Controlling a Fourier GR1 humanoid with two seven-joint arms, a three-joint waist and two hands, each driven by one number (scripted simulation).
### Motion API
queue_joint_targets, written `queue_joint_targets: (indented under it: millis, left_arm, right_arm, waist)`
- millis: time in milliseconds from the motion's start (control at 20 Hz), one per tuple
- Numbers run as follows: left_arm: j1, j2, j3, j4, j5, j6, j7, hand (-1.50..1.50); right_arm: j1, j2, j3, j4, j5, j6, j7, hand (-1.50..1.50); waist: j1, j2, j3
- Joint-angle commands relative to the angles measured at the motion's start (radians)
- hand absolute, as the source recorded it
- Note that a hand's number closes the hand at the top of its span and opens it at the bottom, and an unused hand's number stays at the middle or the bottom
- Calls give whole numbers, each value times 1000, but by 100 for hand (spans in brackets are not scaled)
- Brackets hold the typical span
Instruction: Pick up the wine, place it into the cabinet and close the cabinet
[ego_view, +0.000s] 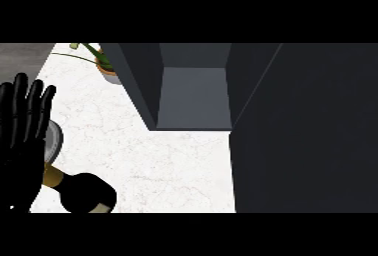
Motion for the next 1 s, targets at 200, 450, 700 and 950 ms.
queue_joint_targets:
  millis: [200,450,700,950]
  left_arm:
    - [147,89,-135,-108,337,-329,95,-150]
    - [306,105,-253,-160,615,-381,283,-150]
    - [446,246,-114,-366,875,-377,386,-150]
    - [488,248,-124,-472,901,-335,426,-150]
  right_arm:
    - [78,-15,-18,-51,-79,57,-10,-150]
    - [146,-43,112,-116,-166,165,123,-150]
    - [186,-67,110,-269,-219,158,237,-150]
    - [190,-97,57,-323,-290,163,293,-150]
  waist:
    - [7,-8,28]
    - [12,-10,28]
    - [12,-4,28]
    - [18,-4,29]
